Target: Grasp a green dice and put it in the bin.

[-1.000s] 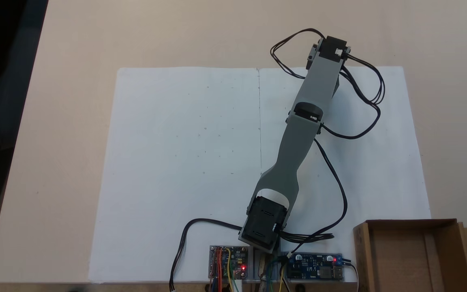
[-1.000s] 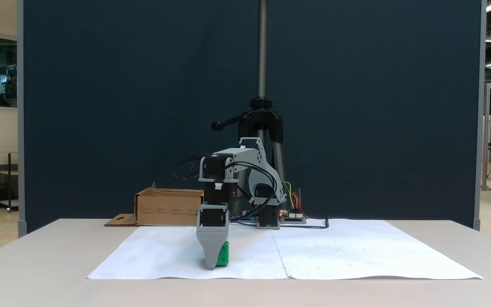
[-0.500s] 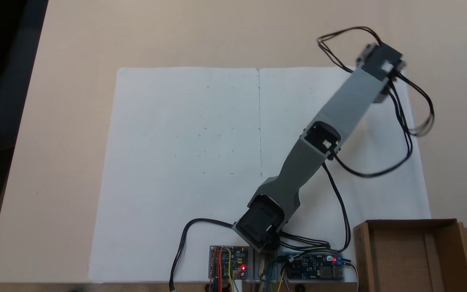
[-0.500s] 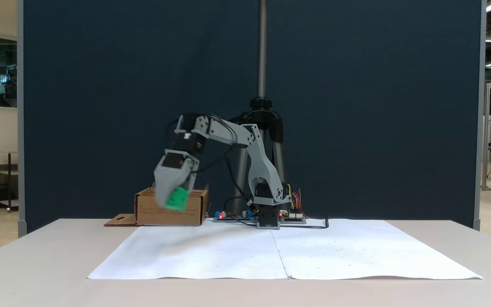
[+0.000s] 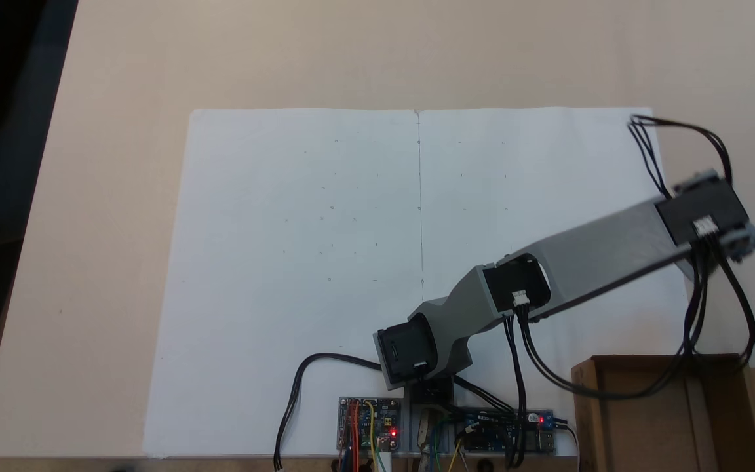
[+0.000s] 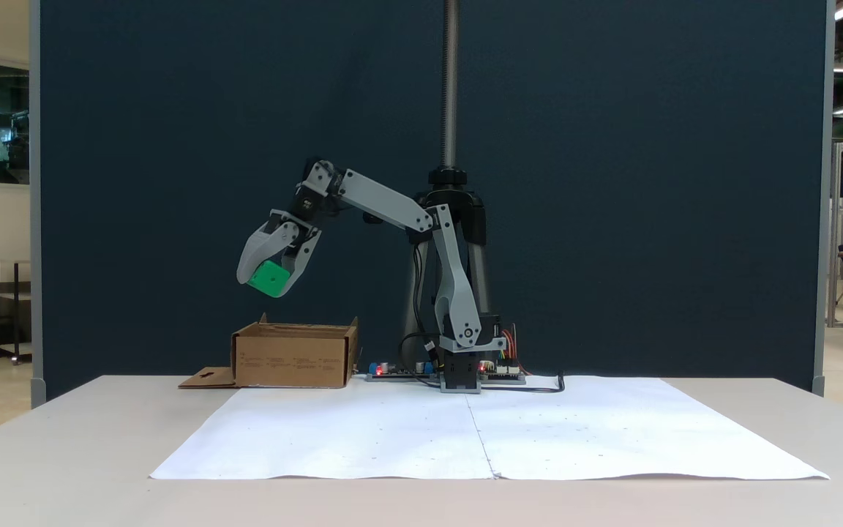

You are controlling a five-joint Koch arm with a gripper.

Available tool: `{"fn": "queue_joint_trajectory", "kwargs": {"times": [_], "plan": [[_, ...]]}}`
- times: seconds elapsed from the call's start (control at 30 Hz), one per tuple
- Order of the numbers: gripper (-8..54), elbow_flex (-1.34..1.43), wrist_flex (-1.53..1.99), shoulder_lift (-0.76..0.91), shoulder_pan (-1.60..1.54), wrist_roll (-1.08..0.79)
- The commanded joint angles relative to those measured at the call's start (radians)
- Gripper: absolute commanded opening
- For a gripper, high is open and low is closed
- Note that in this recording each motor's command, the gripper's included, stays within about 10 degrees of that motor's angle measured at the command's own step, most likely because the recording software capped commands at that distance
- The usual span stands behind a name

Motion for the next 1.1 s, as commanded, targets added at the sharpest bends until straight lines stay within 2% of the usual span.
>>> {"fn": "queue_joint_trajectory", "kwargs": {"times": [0.0,0.43,1.07], "plan": [[12.1,-0.067,0.038,0.048,0.078,0.067],[12.1,-0.095,0.118,0.043,0.425,0.025],[12.1,-0.077,0.183,-0.091,0.578,-0.132]]}}
